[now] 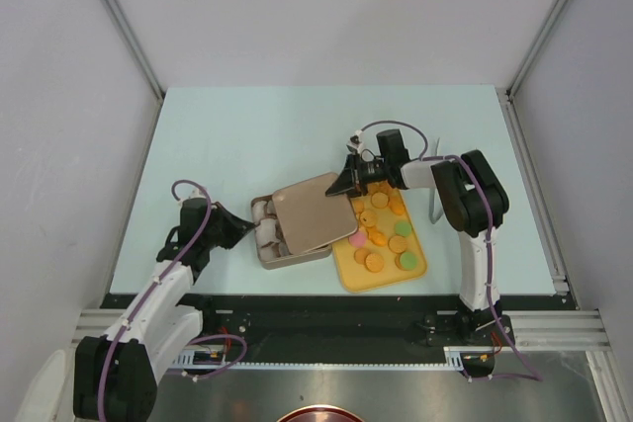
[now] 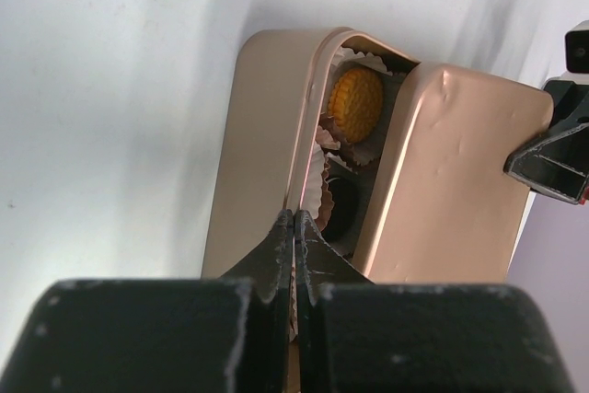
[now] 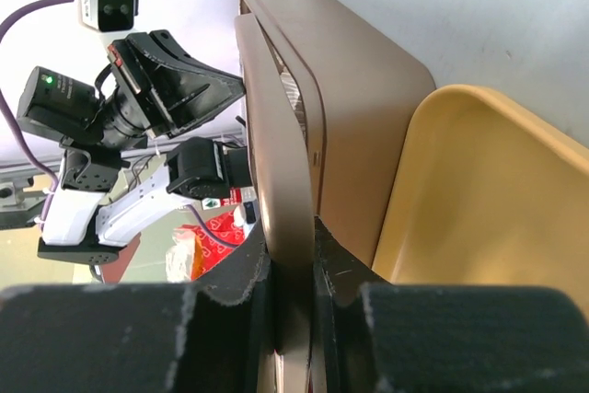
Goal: Pack the cookies
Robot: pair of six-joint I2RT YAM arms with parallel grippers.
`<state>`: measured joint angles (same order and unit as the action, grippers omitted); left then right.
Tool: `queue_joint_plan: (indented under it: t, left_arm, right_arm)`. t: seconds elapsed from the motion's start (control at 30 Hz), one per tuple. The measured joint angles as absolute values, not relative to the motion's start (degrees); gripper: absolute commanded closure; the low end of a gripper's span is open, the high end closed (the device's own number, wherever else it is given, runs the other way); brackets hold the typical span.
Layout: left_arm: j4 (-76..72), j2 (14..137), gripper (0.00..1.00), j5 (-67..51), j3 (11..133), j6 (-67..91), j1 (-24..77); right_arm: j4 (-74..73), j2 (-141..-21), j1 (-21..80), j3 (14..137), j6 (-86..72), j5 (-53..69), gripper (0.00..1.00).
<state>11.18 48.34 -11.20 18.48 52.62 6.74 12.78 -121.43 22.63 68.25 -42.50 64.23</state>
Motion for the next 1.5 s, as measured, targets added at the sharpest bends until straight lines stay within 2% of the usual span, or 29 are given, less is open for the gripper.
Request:
queue_joint_plan:
  t: [0.3,0.67,0.87,1.0,1.13,1.17,1.43,1.5]
  left_arm:
    - [9.8,48.6,1.0,-11.5,17.9,52.7,6.7]
    - [5.0,51.9,0.99,-13.0,17.6,53.6,6.6]
    - [4.7,51.6,1.0,-12.9,17.3,54.0,6.6]
    - [4.7,51.2,0.99,-12.8,17.1,54.0,6.6]
    - [4.6,50.5,1.0,-12.6,16.8,54.0,6.6]
    - [4.6,50.5,1.0,-12.6,16.8,54.0,6.6]
    - [4.6,50.4,0.99,-12.6,16.8,54.0,6.6]
    - [4.6,50.5,0.99,-12.6,16.8,54.0,6.6]
  right_arm:
    - [17.5,-122.4,22.1,66.8,-45.7,65.6,1.0]
    - [15.9,-121.7,23.2,66.8,-44.9,63.9,0.92]
    - [14.3,-119.1,25.5,66.8,-42.2,60.4,0.79]
    - [12.6,-118.4,26.8,66.8,-40.2,58.9,0.64]
    - [10.0,-117.3,28.1,66.7,-38.3,60.0,0.54]
    - [9.2,-117.0,28.4,66.7,-37.9,60.1,0.48]
    - [2.8,-113.6,27.0,66.4,-34.7,59.6,0.42]
    - [0.0,-112.7,25.8,66.1,-32.3,56.2,0.41]
